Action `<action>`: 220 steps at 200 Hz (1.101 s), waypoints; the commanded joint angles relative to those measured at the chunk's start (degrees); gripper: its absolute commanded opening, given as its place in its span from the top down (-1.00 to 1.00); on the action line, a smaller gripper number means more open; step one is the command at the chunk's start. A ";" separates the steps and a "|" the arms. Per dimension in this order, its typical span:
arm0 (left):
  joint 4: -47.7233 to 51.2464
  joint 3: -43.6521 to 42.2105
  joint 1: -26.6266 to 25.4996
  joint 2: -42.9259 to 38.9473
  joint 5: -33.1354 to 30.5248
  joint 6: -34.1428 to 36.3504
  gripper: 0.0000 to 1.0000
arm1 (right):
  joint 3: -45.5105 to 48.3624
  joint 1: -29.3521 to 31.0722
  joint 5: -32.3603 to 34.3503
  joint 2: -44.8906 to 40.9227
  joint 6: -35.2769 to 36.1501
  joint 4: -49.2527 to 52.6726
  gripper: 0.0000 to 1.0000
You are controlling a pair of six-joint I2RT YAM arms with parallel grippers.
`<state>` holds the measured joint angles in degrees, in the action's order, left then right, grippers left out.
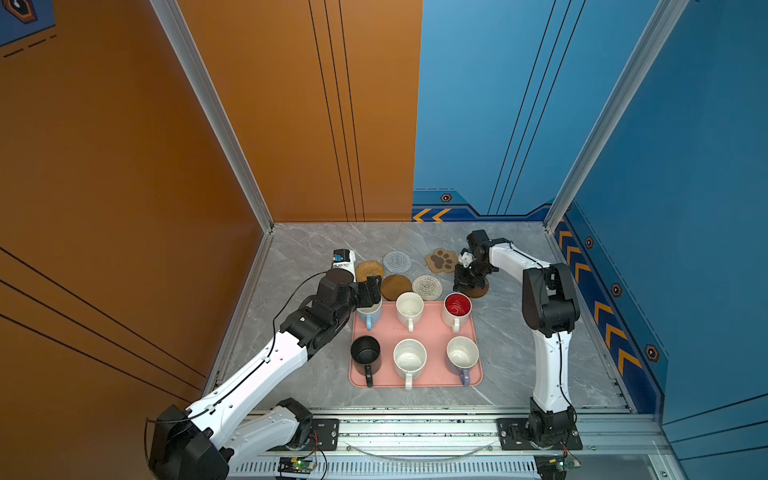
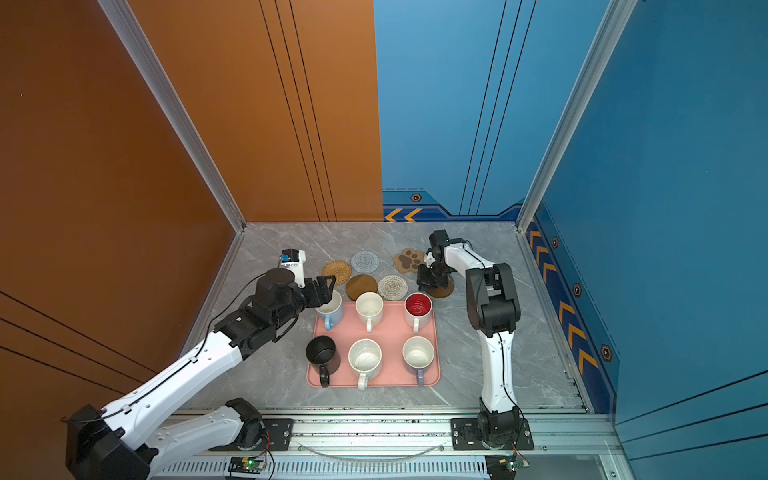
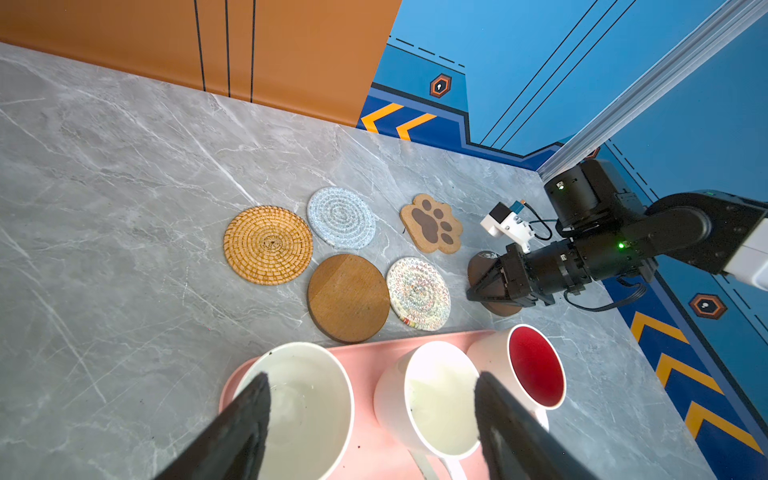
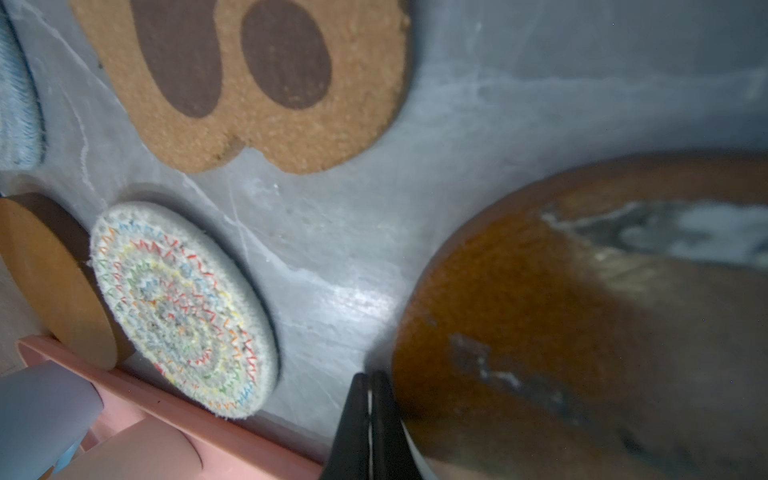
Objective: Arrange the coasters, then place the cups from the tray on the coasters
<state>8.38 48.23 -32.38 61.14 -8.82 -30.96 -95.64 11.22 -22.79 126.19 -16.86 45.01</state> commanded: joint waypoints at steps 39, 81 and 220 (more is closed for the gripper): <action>-0.41 2.57 -1.97 0.89 -1.43 0.91 -0.56 | 2.56 -2.58 -0.23 -3.74 2.27 1.42 1.00; -0.21 2.72 -2.57 0.82 -2.13 1.07 -0.56 | 3.87 -4.31 -0.24 -4.51 2.97 1.39 1.00; 0.93 3.09 -3.92 0.55 -3.93 0.94 -0.56 | 3.54 -8.63 -1.47 -3.28 1.84 -1.00 1.00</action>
<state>8.49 49.54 -35.66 61.87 -11.16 -30.92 -91.26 3.16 -23.46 123.57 -14.87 44.73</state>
